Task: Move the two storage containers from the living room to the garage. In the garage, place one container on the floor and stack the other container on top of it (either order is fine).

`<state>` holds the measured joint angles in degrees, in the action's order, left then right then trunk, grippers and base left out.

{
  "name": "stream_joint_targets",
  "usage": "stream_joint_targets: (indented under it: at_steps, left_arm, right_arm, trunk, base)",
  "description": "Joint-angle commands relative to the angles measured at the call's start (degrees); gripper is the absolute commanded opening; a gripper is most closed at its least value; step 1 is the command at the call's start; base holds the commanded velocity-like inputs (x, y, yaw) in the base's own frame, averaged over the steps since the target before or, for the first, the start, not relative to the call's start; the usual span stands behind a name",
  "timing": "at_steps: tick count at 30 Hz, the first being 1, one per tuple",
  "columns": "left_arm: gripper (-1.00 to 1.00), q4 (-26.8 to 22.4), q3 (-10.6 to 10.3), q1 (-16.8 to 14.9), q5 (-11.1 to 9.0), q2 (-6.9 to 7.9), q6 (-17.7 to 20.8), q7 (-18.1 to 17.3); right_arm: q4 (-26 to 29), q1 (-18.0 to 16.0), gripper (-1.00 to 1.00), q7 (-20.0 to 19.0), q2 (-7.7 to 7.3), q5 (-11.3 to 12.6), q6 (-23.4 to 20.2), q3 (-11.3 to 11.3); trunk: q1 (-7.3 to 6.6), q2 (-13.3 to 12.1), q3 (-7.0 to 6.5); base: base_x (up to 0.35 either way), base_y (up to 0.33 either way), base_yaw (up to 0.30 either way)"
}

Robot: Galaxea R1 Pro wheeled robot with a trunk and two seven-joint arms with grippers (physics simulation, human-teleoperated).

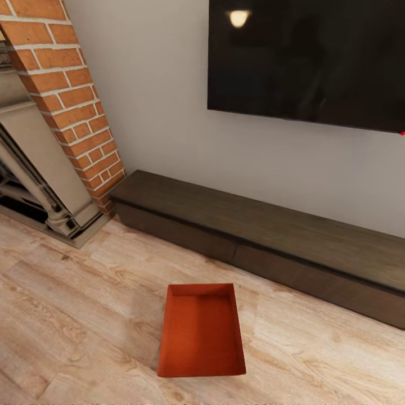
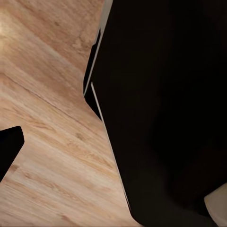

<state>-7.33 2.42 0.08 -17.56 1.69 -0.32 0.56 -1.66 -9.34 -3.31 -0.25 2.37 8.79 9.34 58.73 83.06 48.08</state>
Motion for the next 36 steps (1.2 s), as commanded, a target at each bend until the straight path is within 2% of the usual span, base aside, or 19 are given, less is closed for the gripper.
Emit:
stream_joint_targets:
  at_steps: [1, 18, 36]
  left_arm:
    - [1.00, 0.0, 0.2, 0.0, -0.1, -0.02, 0.0, 0.1]
    - [1.00, 0.0, 0.2, 0.0, -0.1, -0.02, 0.0, 0.1]
    - [1.00, 0.1, 0.3, 0.0, -0.2, -0.17, 0.1, 0.2]
  right_arm:
    - [-0.2, -0.1, 1.00, -0.2, -0.01, 0.3, 0.3, 0.3]
    - [-0.2, -0.1, 1.00, 0.0, -0.02, 0.3, 0.3, 0.2]
    - [-0.2, -0.1, 1.00, 2.9, 0.07, 0.4, 0.3, 0.2]
  trunk:
    - [0.00, 0.0, 0.13]
    - [0.00, 0.0, 1.71]
    - [0.00, 0.0, 3.38]
  base:
    - [0.000, 0.000, 0.000]
    - [0.000, 0.000, 0.000]
    - [0.000, 0.000, 0.000]
